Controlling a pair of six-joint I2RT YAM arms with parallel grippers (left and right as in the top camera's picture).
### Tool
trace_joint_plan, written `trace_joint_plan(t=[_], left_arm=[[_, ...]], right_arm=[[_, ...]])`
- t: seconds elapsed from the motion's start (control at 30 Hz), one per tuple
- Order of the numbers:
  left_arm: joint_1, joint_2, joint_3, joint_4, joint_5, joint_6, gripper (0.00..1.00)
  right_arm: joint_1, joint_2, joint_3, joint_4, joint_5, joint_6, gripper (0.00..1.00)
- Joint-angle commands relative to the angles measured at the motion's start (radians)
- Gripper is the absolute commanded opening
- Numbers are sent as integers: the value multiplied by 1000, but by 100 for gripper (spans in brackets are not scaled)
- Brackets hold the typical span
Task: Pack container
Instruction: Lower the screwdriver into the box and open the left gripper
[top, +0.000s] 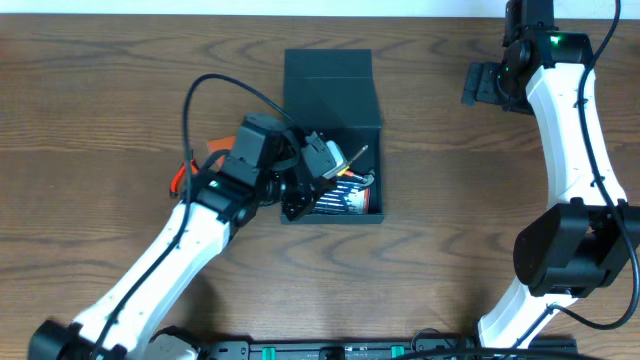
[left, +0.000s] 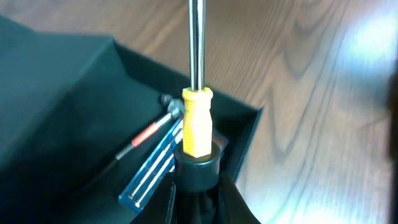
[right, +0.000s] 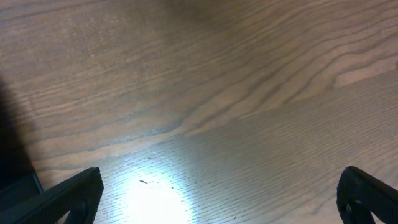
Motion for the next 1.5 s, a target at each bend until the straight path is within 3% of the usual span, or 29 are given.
trace_joint_plan(t=[0.0, 0.4, 1.23, 1.3, 1.37, 1.43, 1.47], left_arm=[[-2, 67, 24, -3, -47, 65, 6], [-2, 240, 24, 12, -62, 114, 6], [-2, 314, 24, 13, -80, 113, 6], [-2, 315, 24, 13, -80, 113, 11], [-2, 315, 24, 13, -80, 113, 22], [-2, 315, 24, 12, -80, 113, 49], [-2, 315, 24, 12, -80, 113, 51]], right_arm=[[-4, -14, 21, -1, 10, 19, 99], [-4, -14, 21, -2, 10, 19, 99], [-4, -14, 21, -1, 10, 19, 99], [-4, -14, 21, -1, 10, 19, 99], [-4, -14, 21, -1, 10, 19, 99], [-4, -14, 21, -1, 10, 19, 99], [-4, -14, 21, -1, 10, 19, 99]])
